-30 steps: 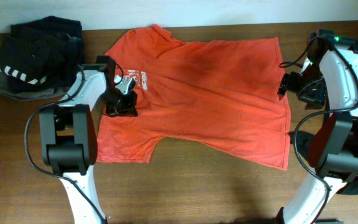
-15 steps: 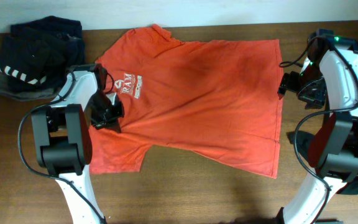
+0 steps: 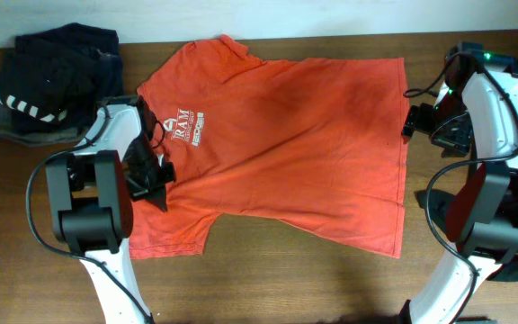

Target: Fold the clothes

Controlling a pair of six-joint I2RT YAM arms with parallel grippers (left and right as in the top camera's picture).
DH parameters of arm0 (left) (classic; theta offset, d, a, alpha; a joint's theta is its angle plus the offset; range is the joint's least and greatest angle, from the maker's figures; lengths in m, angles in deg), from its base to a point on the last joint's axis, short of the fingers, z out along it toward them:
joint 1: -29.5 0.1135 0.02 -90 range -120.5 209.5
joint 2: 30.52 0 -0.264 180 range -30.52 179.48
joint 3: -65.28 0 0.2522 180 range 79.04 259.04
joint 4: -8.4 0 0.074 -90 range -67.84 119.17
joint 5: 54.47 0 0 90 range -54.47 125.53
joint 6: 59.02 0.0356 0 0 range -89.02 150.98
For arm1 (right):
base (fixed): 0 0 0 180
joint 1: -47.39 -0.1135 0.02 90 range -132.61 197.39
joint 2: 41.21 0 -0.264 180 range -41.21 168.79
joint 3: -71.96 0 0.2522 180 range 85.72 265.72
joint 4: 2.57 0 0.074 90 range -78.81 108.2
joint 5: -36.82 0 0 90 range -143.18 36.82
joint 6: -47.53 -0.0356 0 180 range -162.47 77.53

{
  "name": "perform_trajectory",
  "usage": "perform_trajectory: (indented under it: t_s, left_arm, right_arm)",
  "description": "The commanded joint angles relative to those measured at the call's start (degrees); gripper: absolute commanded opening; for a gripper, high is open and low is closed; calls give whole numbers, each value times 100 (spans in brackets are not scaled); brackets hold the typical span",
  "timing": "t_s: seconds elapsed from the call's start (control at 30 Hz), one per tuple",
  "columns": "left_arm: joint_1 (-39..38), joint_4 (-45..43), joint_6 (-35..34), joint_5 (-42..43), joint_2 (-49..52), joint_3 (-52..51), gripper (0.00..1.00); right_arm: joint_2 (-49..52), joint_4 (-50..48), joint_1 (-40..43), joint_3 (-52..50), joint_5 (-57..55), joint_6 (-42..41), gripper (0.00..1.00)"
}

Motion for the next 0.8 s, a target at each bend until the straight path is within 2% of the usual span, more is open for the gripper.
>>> perform_trajectory:
  t_s: [0.0,0.37,0.4,0.6,0.77]
  left_arm:
    - [-144,11,-155,-66,-273,-330,0]
    - [-210,-1794,-120,-258,-1241,-549,0]
    - [-210,-1895,-114,-258,-1298,-549,0]
    - [-210,-2229,-109,-549,-1316,-616,0]
    - [-208,-2968,146,-643,-1220,-938,0]
  right_arm:
    - [-173,-39,11,72,50,61,86]
    - [-170,-269,11,72,118,61,87]
    - [-170,-267,11,72,116,61,89]
    - [-170,-304,11,72,129,59,90]
    - [-170,-358,11,72,269,61,90]
